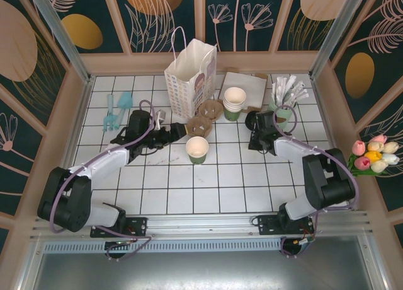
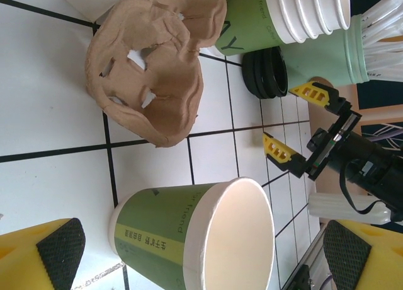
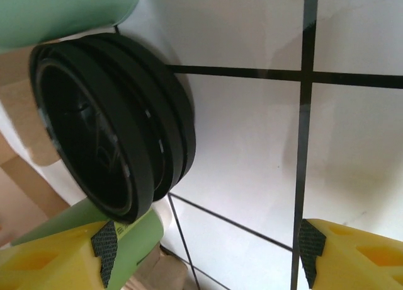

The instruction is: Pack the takeout coffee

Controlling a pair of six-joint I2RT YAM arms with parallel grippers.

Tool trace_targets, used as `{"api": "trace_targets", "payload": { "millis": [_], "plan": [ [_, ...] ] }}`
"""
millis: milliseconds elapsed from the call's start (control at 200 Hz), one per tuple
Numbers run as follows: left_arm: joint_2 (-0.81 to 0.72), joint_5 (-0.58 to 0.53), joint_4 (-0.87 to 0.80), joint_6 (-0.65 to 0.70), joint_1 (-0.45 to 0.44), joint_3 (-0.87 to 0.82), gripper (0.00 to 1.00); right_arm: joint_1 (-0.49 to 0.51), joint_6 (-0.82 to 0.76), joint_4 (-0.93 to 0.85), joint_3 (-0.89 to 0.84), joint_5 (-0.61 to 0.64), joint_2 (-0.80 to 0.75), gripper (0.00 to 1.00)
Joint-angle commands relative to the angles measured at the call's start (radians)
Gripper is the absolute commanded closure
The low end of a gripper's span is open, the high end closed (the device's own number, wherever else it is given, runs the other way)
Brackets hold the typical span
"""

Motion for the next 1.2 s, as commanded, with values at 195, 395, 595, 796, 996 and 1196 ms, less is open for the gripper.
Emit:
{"api": "trace_targets", "payload": {
  "millis": [195, 395, 595, 796, 996, 1196],
  "plan": [
    [0.009, -0.031, -0.051, 0.055, -0.006, 0.03, 0.01, -0.015, 0.022, -0.01, 0.1, 0.072, 0.08, 0.28],
    [0.029, -0.031, -0.061, 0.062, -0.006, 0.043, 0.01, -0.022, 0.039, 0.008, 0.114, 0.049, 0.132, 0.3],
    [0.038, -0.036, -0.078, 0.069, -0.006, 0.058, 0.01, -0.023, 0.042, 0.006, 0.123, 0.058, 0.153, 0.42],
    [0.041, -0.038, -0.084, 0.072, -0.005, 0.063, 0.01, -0.024, 0.006, -0.016, 0.133, 0.101, 0.148, 0.6],
    [0.041, -0.046, -0.1, 0.088, -0.006, 0.073, 0.01, -0.02, -0.002, -0.026, 0.129, 0.111, 0.137, 0.7],
    [0.034, -0.047, -0.094, 0.087, -0.006, 0.065, 0.01, -0.018, -0.022, -0.033, 0.122, 0.122, 0.111, 0.78]
  ]
}}
